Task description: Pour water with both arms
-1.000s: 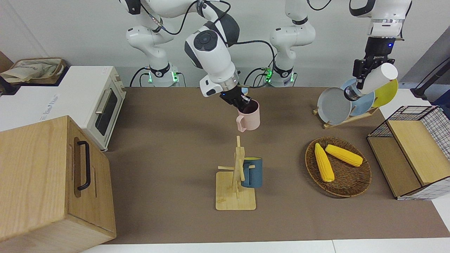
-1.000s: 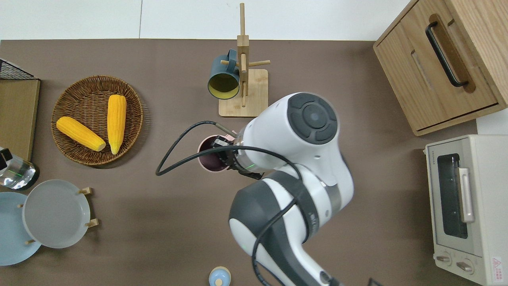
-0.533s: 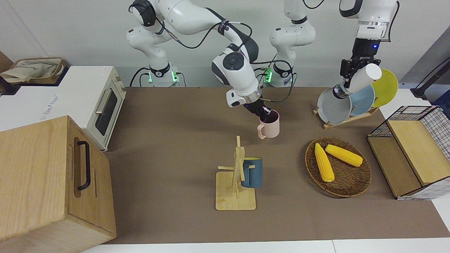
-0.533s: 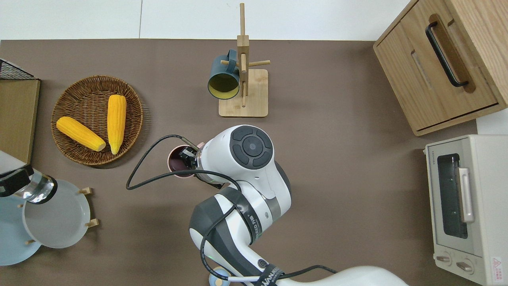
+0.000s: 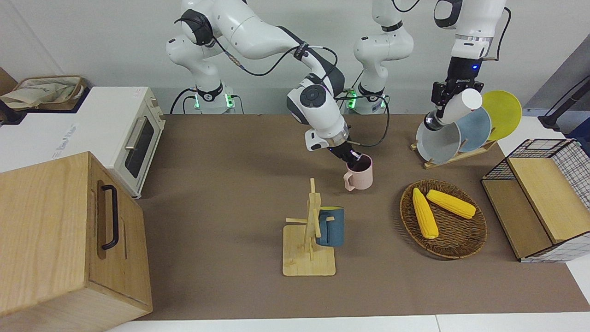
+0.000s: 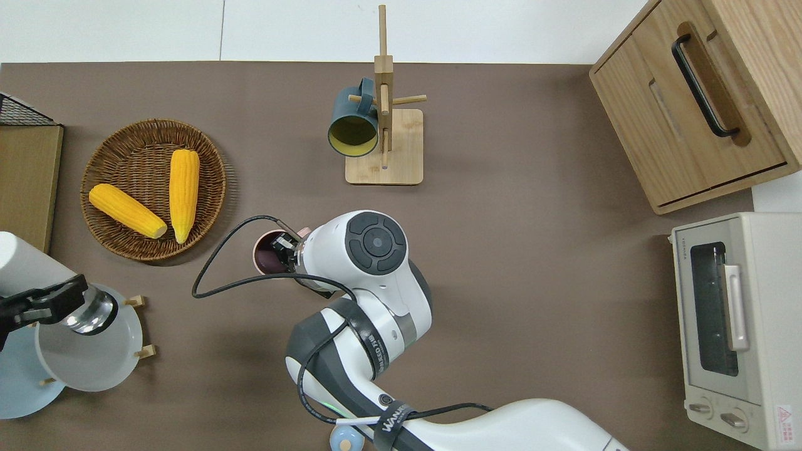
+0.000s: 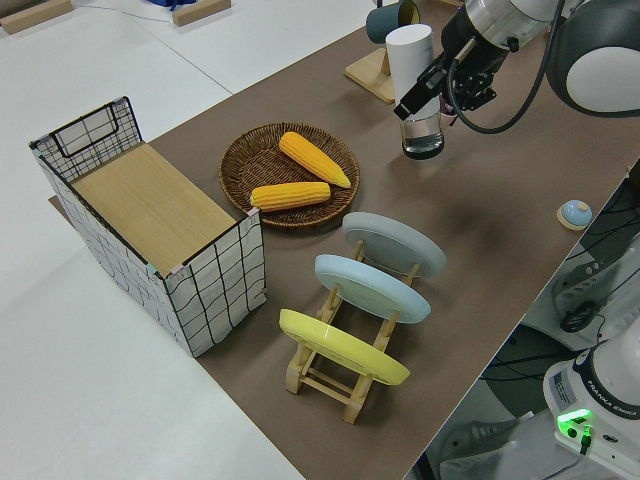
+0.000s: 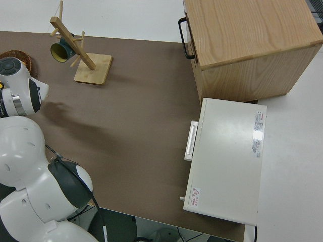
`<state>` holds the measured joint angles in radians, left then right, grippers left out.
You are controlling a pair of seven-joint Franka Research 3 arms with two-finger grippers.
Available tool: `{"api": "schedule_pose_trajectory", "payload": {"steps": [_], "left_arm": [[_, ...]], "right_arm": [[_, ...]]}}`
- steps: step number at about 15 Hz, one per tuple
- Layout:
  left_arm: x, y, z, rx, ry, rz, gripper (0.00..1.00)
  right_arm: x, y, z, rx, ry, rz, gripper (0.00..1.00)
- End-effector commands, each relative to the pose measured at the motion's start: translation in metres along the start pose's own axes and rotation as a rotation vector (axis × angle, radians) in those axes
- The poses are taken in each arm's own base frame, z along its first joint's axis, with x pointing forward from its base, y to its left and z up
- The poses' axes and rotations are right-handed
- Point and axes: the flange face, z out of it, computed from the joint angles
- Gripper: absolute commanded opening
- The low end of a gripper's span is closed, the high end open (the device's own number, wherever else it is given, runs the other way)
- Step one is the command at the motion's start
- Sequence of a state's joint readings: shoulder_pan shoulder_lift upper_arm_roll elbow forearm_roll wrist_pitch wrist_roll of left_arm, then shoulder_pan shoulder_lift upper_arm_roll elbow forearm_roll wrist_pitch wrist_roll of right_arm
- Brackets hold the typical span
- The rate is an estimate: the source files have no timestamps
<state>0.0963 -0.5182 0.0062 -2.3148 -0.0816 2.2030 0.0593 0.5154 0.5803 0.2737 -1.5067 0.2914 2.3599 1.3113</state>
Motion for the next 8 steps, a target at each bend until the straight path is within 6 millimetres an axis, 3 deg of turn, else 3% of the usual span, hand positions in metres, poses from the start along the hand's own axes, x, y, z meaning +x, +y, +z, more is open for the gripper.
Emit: {"api": "schedule_pose_trajectory", "payload": {"steps": [1,6,8], "left_arm": [[-0.009,0.005,-0.014,0.015,0.037,0.007,0.00],[-0.008,0.004,-0.013,0.016,0.035,0.015,0.00],[-0.008,0.005,-0.011,0.015,0.030,0.018,0.00]], "right_arm": [[0.000,-0.008,0.011,0.029,-0.005,0.027,0.075],[-0.003,-0.004,0.034,0.031,-0.006,0.030,0.083],[-0.001,-0.003,0.037,0.025,0.005,0.019,0.131]]}}
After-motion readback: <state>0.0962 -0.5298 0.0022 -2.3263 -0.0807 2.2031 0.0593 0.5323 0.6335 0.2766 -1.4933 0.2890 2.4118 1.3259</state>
